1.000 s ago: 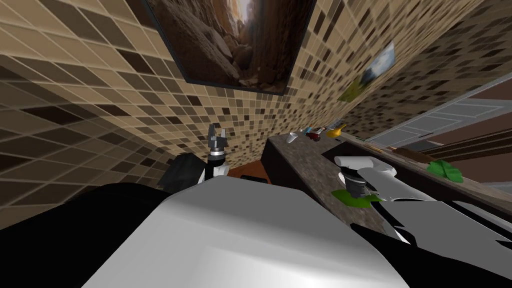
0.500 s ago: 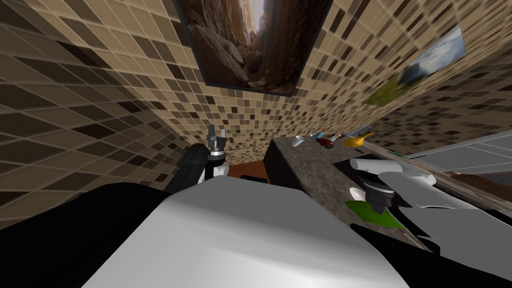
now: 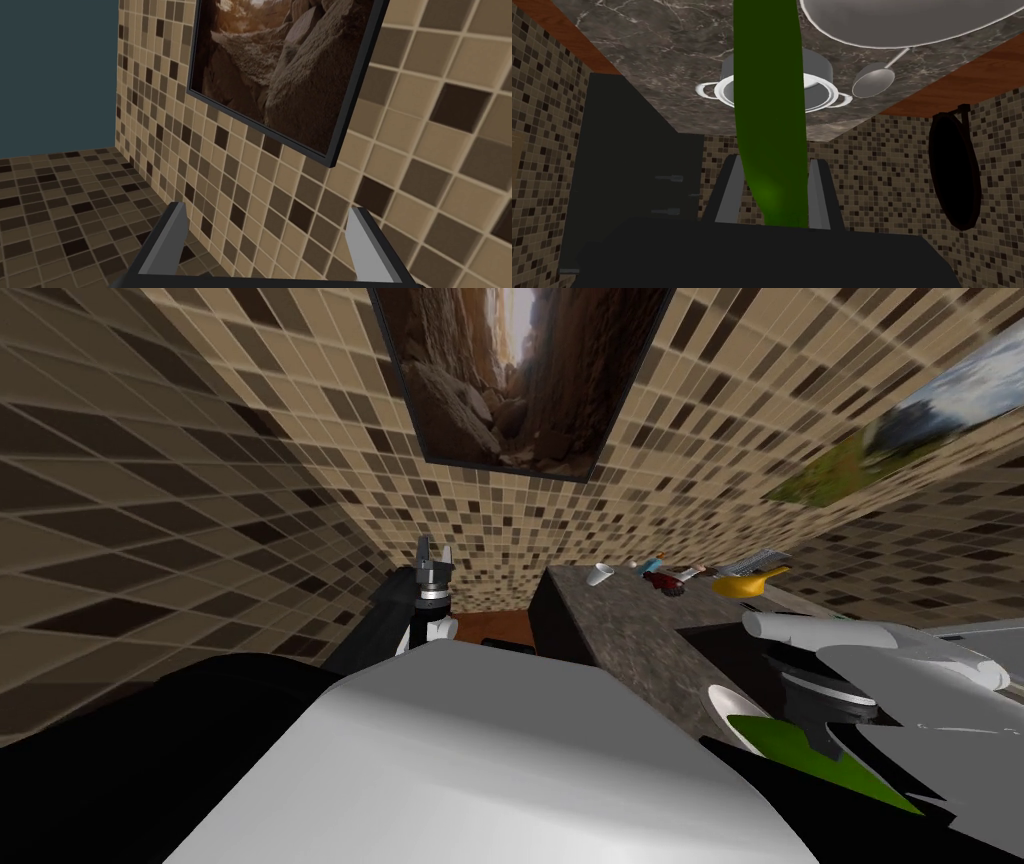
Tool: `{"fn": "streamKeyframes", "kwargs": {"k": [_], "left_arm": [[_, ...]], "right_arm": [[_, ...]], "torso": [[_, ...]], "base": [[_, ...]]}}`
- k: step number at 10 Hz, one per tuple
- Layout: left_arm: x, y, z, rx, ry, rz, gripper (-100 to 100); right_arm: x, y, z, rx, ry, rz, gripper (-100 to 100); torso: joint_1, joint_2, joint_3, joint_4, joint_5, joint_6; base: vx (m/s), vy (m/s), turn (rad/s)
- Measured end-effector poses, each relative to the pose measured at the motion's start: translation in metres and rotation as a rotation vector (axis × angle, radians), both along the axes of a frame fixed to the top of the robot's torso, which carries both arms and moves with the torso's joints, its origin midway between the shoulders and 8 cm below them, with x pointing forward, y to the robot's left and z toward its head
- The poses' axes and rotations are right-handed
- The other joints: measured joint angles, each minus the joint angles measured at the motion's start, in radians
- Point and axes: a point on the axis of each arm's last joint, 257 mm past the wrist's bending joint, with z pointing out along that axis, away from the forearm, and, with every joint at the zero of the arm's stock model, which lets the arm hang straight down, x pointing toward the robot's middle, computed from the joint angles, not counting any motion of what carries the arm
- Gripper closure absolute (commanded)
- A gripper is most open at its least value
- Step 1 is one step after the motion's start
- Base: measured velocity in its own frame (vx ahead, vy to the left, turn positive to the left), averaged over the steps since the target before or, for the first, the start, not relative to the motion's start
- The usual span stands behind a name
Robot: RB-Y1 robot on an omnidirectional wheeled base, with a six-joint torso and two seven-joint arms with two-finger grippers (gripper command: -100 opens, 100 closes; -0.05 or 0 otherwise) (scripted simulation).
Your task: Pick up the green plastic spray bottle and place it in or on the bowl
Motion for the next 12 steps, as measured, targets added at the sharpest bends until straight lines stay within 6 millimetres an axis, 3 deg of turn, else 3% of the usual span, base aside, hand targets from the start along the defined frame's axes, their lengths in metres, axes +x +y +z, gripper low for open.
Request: {"fn": "streamKeyframes", "kwargs": {"k": [2, 6, 10, 11, 12], "left_arm": [[0.000, 0.000, 0.000, 0.000, 0.000, 0.000, 0], [0.000, 0.000, 0.000, 0.000, 0.000, 0.000, 0], [0.000, 0.000, 0.000, 0.000, 0.000, 0.000, 0], [0.000, 0.000, 0.000, 0.000, 0.000, 0.000, 0], [0.000, 0.000, 0.000, 0.000, 0.000, 0.000, 0]], "right_arm": [[-0.010, -0.005, 0.006, -0.012, 0.004, -0.031, 100], [-0.042, -0.013, 0.038, -0.065, 0.017, -0.155, 100], [-0.061, -0.012, 0.054, -0.085, 0.033, -0.220, 100], [-0.063, -0.012, 0.055, -0.086, 0.035, -0.226, -100], [-0.063, -0.012, 0.055, -0.086, 0.035, -0.226, -100]], "torso": [[0.005, -0.001, 0.000, 0.000, 0.002, -0.001], [0.001, -0.001, 0.000, 0.000, 0.002, 0.001], [0.008, -0.001, -0.001, 0.000, 0.004, 0.001], [0.009, -0.001, -0.001, 0.000, 0.003, 0.001], [0.010, -0.002, -0.001, 0.000, 0.003, 0.001]], "base": [[-0.010, -0.060, 0.151], [-0.018, -0.117, 0.117], [-0.004, -0.041, 0.026], [-0.001, -0.005, -0.002], [0.000, 0.000, 0.000]]}}
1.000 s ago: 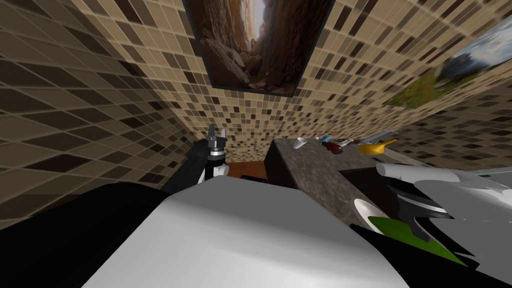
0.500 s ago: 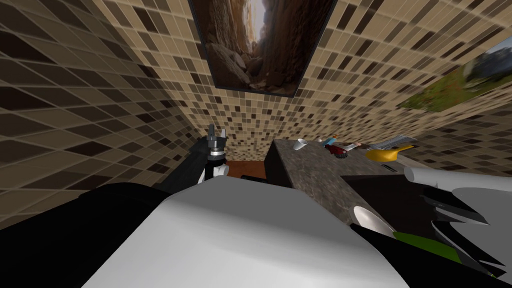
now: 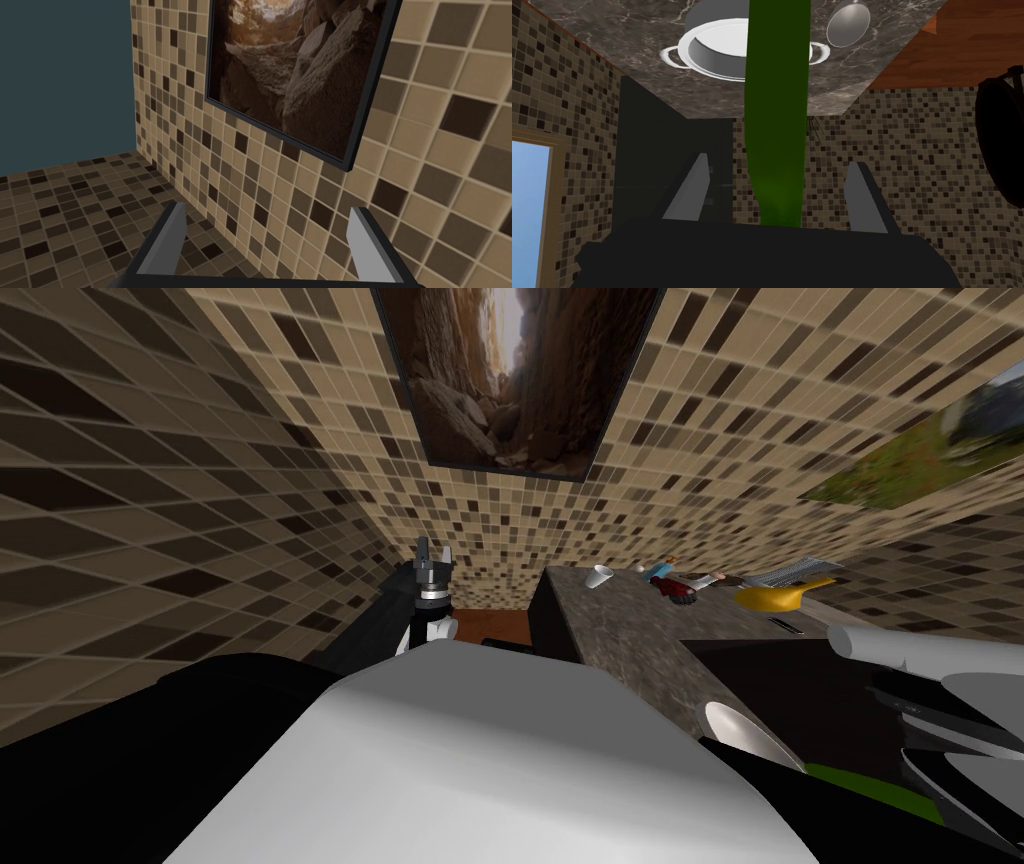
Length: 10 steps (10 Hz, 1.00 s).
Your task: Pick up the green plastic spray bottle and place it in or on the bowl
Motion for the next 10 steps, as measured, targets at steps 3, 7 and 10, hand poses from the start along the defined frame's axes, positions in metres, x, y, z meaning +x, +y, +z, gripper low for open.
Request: {"fn": "streamKeyframes", "kwargs": {"k": [3, 7, 10], "left_arm": [[0.000, 0.000, 0.000, 0.000, 0.000, 0.000, 0], [0.000, 0.000, 0.000, 0.000, 0.000, 0.000, 0], [0.000, 0.000, 0.000, 0.000, 0.000, 0.000, 0]], "right_arm": [[0.000, 0.000, 0.000, 0.000, 0.000, 0.000, -100], [0.003, -0.001, 0.016, -0.008, -0.009, -0.003, -100], [0.006, -0.001, 0.040, -0.024, -0.022, -0.012, -100]], "torso": [[0.001, 0.000, 0.000, 0.000, 0.000, 0.000], [0.002, 0.003, 0.002, 0.001, 0.001, 0.000], [0.002, 0.004, 0.003, 0.001, 0.001, 0.000]], "base": [[0.000, 0.000, 0.000], [-0.036, 0.007, 0.017], [-0.065, 0.009, 0.024]]}}
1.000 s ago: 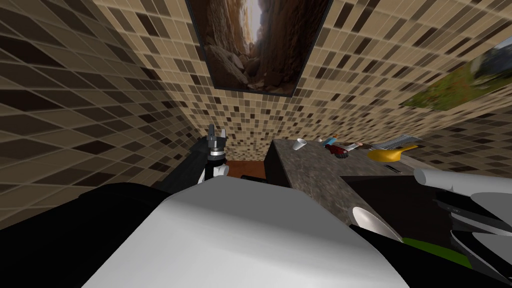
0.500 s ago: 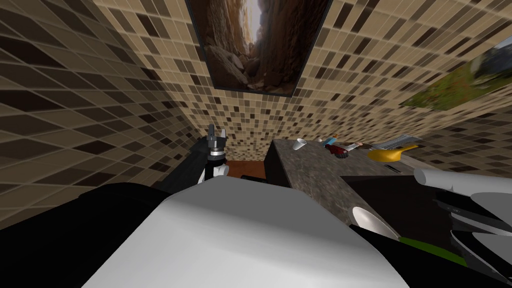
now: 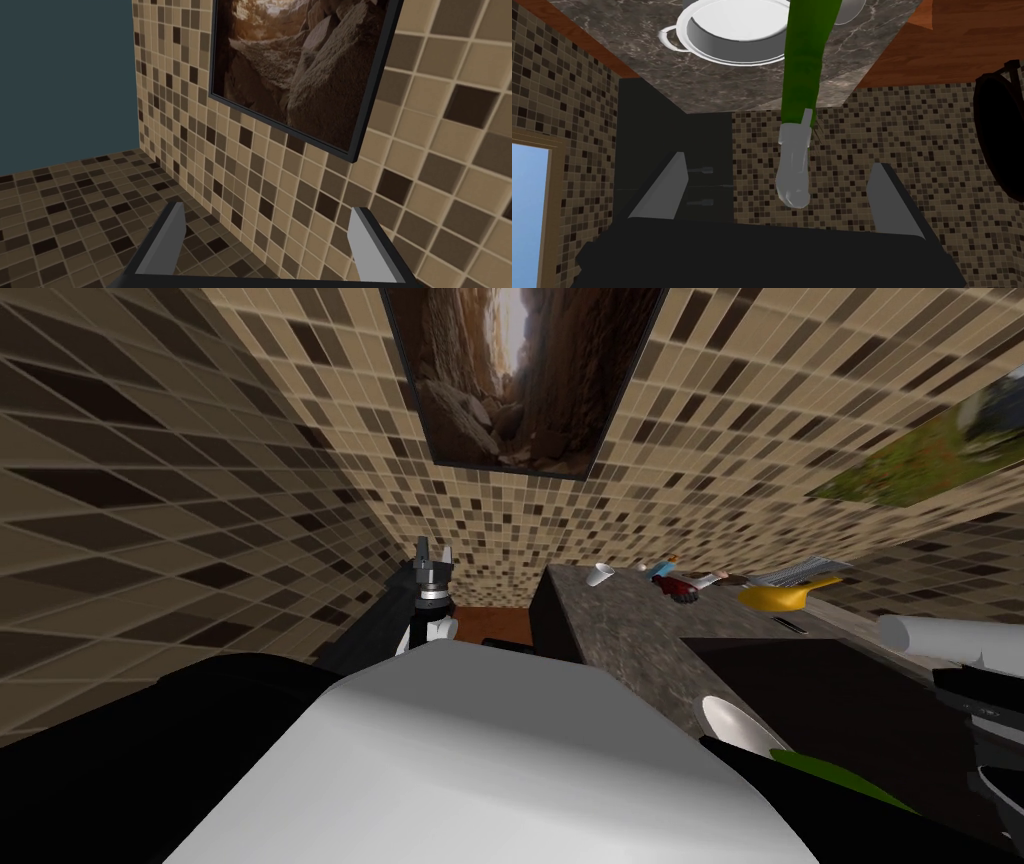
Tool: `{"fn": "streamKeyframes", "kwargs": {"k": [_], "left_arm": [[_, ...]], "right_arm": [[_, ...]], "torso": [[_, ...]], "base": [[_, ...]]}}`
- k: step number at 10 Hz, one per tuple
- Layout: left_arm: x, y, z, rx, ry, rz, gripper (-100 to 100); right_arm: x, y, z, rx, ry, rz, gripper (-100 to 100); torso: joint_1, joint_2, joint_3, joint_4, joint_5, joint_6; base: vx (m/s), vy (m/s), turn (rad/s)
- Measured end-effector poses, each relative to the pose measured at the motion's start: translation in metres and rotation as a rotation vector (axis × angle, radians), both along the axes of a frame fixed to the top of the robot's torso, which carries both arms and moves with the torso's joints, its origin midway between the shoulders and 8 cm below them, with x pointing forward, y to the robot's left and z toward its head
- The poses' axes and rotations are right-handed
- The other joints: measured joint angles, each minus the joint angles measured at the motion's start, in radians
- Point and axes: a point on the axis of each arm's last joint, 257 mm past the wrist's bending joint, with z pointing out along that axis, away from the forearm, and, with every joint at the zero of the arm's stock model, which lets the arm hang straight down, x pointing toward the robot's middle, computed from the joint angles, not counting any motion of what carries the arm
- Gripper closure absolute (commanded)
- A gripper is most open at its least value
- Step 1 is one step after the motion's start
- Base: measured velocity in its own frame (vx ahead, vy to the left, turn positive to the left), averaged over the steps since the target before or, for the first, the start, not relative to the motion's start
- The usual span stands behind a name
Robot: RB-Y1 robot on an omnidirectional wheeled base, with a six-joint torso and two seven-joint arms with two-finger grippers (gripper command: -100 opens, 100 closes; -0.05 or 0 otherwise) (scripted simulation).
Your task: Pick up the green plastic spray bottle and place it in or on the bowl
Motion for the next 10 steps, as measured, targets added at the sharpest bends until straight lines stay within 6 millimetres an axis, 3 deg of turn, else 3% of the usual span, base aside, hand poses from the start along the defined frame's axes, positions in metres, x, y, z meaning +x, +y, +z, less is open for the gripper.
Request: {"fn": "streamKeyframes", "kwargs": {"k": [4, 5, 10], "left_arm": [[0.000, 0.000, 0.000, 0.000, 0.000, 0.000, 0], [0.000, 0.000, 0.000, 0.000, 0.000, 0.000, 0], [0.000, 0.000, 0.000, 0.000, 0.000, 0.000, 0]], "right_arm": [[0.004, 0.004, 0.040, -0.019, -0.017, -0.013, -100], [0.004, 0.005, 0.041, -0.019, -0.017, -0.015, 0], [0.004, 0.005, 0.041, -0.019, -0.017, -0.015, 0]], "torso": [[0.001, 0.000, 0.000, 0.000, 0.000, 0.000], [0.000, -0.002, -0.001, 0.000, 0.000, 0.000], [-0.001, -0.005, -0.003, -0.001, -0.001, 0.000]], "base": [[-0.053, 0.014, 0.019], [-0.005, 0.002, -0.002], [0.000, 0.000, 0.000]]}}
